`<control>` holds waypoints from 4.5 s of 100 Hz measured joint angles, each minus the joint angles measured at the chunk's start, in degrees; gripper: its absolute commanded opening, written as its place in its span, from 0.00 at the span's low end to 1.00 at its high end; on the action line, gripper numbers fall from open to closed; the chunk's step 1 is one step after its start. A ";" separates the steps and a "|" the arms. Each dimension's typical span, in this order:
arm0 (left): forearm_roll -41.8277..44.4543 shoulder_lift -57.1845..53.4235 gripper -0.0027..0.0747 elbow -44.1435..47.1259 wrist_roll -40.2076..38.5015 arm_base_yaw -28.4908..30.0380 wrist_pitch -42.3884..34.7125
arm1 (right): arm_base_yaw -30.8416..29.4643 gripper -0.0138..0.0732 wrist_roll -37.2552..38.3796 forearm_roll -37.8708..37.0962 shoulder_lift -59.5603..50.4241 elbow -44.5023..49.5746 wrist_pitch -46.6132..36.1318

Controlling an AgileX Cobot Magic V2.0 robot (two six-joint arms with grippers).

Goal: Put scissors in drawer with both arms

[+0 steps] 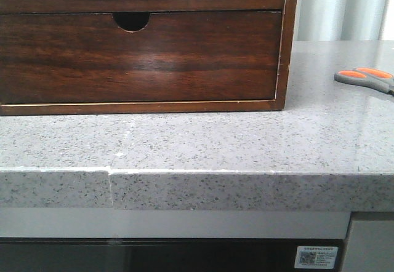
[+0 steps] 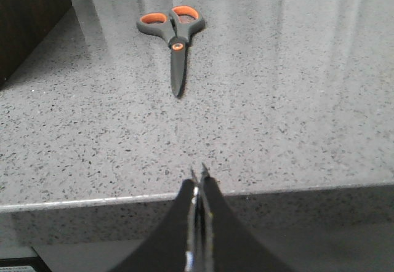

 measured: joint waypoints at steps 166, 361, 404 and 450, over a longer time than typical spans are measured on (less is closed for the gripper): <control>0.41 16.25 0.47 -12.43 0.00 0.00 -18.79 | 4.01 0.08 0.00 12.99 12.58 -13.98 -3.52; 65.93 66.67 0.01 -42.75 2.33 -30.30 -28.38 | 4.01 0.08 0.00 13.12 12.58 -12.32 -5.69; 65.68 58.20 0.01 -36.37 2.11 -36.66 -25.64 | 4.01 0.08 0.00 13.12 12.58 -12.32 -5.69; 65.80 49.87 0.15 -30.02 2.17 -39.50 -25.53 | 4.01 0.08 0.00 13.12 12.58 -12.32 -5.69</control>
